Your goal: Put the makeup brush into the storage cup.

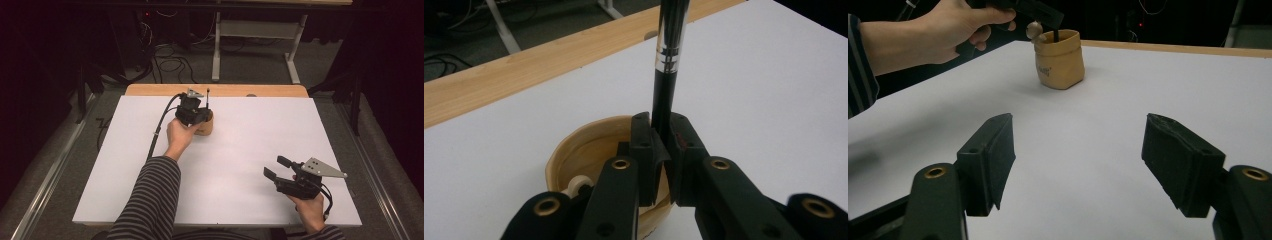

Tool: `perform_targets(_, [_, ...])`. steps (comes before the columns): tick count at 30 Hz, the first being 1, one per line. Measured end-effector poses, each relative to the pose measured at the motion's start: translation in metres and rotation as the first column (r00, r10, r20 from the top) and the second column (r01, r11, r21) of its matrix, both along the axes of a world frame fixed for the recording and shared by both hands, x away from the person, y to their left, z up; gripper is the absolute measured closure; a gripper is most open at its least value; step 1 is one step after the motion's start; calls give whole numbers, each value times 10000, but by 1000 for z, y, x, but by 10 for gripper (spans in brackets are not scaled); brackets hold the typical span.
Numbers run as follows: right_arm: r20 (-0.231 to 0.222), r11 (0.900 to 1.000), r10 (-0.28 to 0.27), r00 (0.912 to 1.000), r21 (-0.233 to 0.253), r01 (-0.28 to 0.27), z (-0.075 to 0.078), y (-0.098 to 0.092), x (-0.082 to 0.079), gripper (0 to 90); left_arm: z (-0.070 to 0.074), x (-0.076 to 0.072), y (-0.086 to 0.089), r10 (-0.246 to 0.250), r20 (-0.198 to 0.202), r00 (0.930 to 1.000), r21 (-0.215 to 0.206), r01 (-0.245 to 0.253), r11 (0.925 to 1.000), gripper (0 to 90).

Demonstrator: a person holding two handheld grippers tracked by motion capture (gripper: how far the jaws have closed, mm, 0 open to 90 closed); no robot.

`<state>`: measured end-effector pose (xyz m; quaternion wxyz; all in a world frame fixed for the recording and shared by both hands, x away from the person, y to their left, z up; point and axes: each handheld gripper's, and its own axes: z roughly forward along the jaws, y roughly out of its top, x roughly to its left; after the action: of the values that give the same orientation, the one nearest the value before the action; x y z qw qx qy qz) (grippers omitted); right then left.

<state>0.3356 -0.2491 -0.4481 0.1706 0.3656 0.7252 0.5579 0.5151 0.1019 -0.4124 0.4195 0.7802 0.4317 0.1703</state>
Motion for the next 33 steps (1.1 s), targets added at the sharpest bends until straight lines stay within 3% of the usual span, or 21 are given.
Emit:
perform_targets(9, [33, 10000, 64, 10000, 30, -64, 0, 0, 0, 306, 2, -3, 1, -12, -42, 10000, 115, 12, 9999, 613])
perform_targets(28, [139, 9999, 15, 9999, -131, -13, 0, 1, 0, 307, 25, -29, 9, -673, 404, 9969, 274, 662, 9974, 465])
perform_targets(33, [135, 9999, -18, 9999, -137, 20, 0, 1, 0, 307, 33, -38, 16, -798, 651, 9947, 29, 797, 9968, 450])
